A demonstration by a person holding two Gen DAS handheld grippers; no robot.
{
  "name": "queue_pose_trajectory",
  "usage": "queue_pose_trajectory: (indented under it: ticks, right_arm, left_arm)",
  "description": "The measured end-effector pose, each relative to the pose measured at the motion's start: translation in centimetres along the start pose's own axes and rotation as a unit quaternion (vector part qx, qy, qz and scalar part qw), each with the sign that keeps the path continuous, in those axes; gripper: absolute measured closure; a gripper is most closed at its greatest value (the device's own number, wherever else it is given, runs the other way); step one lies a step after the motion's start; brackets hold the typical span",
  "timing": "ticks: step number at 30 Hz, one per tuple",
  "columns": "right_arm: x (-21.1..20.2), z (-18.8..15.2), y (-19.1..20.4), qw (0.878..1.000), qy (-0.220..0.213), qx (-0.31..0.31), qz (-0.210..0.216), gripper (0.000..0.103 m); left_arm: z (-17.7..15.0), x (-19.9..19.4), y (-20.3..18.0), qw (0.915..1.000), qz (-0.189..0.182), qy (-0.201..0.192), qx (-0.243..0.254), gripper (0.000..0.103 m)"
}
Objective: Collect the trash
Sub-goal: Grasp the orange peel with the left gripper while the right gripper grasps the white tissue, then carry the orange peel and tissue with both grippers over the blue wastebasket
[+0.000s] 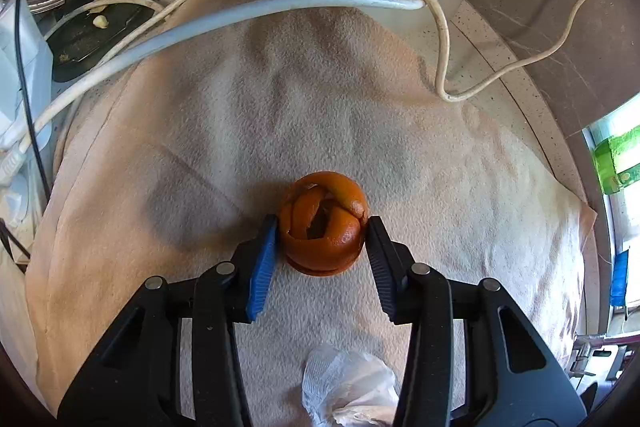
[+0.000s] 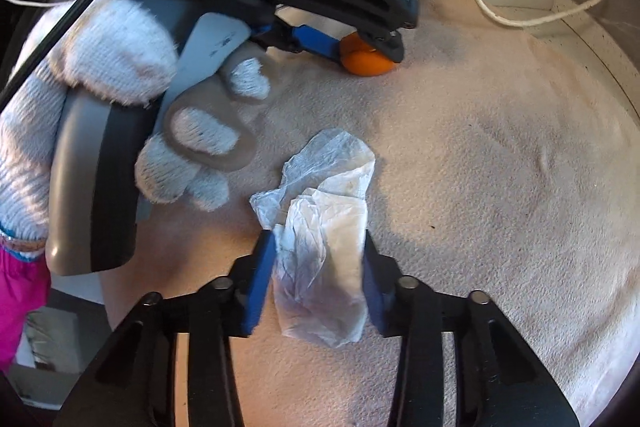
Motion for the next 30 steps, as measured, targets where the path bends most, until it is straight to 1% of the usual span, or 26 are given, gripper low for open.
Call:
queue_pose_trajectory:
  ticks: [1, 3, 5, 13, 16, 20, 26, 30]
  right_arm:
    - [-0.1, 0.0, 0.1, 1.000, 0.000, 0.002, 0.006, 0.086]
    - [-0.3, 0.0, 0.0, 1.000, -0.003, 0.005, 0.008, 0.096]
    - [-0.6, 0.1, 0.0, 1.000, -0.008, 0.008, 0.007, 0.098]
    - [-2.9, -0.9, -0.6, 0.999, -0.029, 0.037, 0.019, 0.100]
    - [-3.7, -1.8, -1.6, 0.998, -0.036, 0.045, 0.022, 0.100]
    - [-4.4, -0.9, -2.6, 0.997, -0.044, 0.052, 0.021, 0.100]
    - [-6.3, -2.0, -2.5, 0.996, -0.063, 0.061, 0.019, 0.100]
    - [-7.5, -3.7, -1.8, 0.995, -0.074, 0.071, 0.017, 0.100]
  left_arm:
    - [-0.2, -0.2, 0.0, 1.0000, 0.001, -0.001, 0.001, 0.059]
    - [-0.5, -0.5, 0.0, 1.0000, 0.004, -0.005, 0.003, 0.059]
    - [-0.9, -1.1, 0.1, 0.9999, 0.007, -0.010, 0.005, 0.059]
    - [-3.0, -4.1, 0.9, 0.9993, 0.008, -0.035, 0.005, 0.060]
    - [-4.1, -5.2, 1.3, 0.9990, 0.010, -0.044, 0.004, 0.060]
    - [-5.5, -6.4, 1.4, 0.9985, 0.009, -0.055, 0.003, 0.060]
    - [-8.4, -8.2, 1.9, 0.9977, 0.007, -0.067, 0.009, 0.060]
    - [-10.9, -8.9, 2.5, 0.9974, 0.003, -0.071, 0.014, 0.060]
Point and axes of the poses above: each gripper's, at about its wrist camera, not at the fingertips, and x roughly the way its jaws point, y to its left, z to its top, the point moved 6 cm from there along x, roughly the way its jaws point, and after that the axes turned 11 degrees about y, right-handed, at the moved point
